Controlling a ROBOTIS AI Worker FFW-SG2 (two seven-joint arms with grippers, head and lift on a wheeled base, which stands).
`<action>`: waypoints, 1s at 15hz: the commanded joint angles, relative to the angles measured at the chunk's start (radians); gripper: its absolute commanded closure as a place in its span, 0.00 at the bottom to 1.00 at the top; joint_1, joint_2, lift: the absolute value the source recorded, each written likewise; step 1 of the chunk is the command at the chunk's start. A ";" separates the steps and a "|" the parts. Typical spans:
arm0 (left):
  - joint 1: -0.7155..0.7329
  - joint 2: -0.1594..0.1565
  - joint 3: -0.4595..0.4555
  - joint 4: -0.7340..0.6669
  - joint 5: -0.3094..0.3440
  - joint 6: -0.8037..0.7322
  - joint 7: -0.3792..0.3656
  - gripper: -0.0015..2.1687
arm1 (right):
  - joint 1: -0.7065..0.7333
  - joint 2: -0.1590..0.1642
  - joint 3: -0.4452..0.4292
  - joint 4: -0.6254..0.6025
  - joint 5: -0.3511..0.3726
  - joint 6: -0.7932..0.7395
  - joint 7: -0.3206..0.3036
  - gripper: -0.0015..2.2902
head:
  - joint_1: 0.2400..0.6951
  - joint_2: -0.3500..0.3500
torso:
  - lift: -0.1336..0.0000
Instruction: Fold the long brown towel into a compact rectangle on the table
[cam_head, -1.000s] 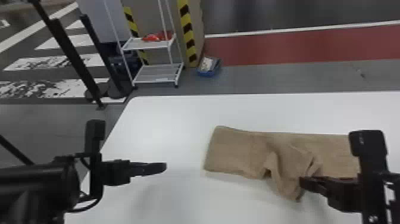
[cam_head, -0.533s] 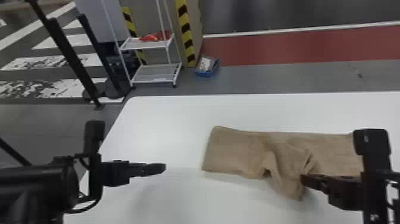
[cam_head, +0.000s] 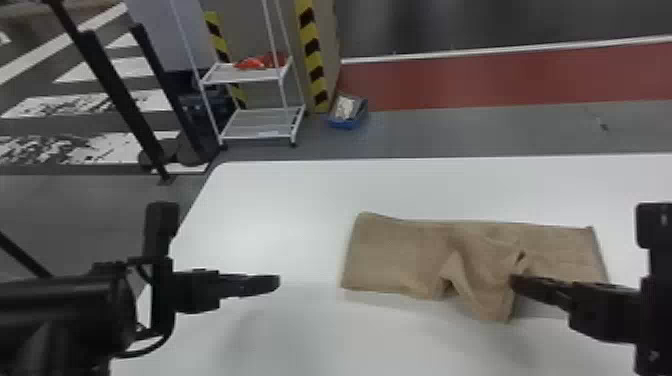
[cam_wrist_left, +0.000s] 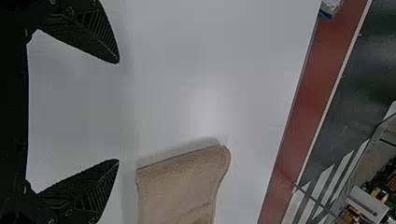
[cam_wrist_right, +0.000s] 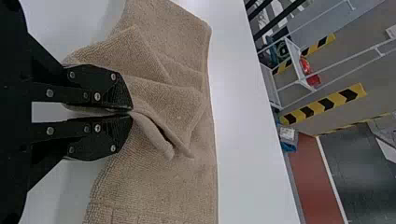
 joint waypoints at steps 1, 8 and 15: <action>0.000 -0.001 0.000 -0.003 -0.002 0.001 -0.001 0.07 | -0.002 0.001 -0.020 0.003 0.012 0.057 0.001 0.45 | 1.00 0.81 | 0.07; 0.000 -0.002 -0.011 -0.003 -0.008 0.001 0.002 0.07 | -0.008 0.001 -0.181 0.001 0.002 0.131 0.036 0.44 | 1.00 0.71 | 0.07; 0.000 -0.018 -0.020 -0.009 -0.028 0.008 0.001 0.07 | 0.008 0.001 -0.158 0.003 0.003 0.177 0.048 0.30 | 1.00 0.67 | 0.07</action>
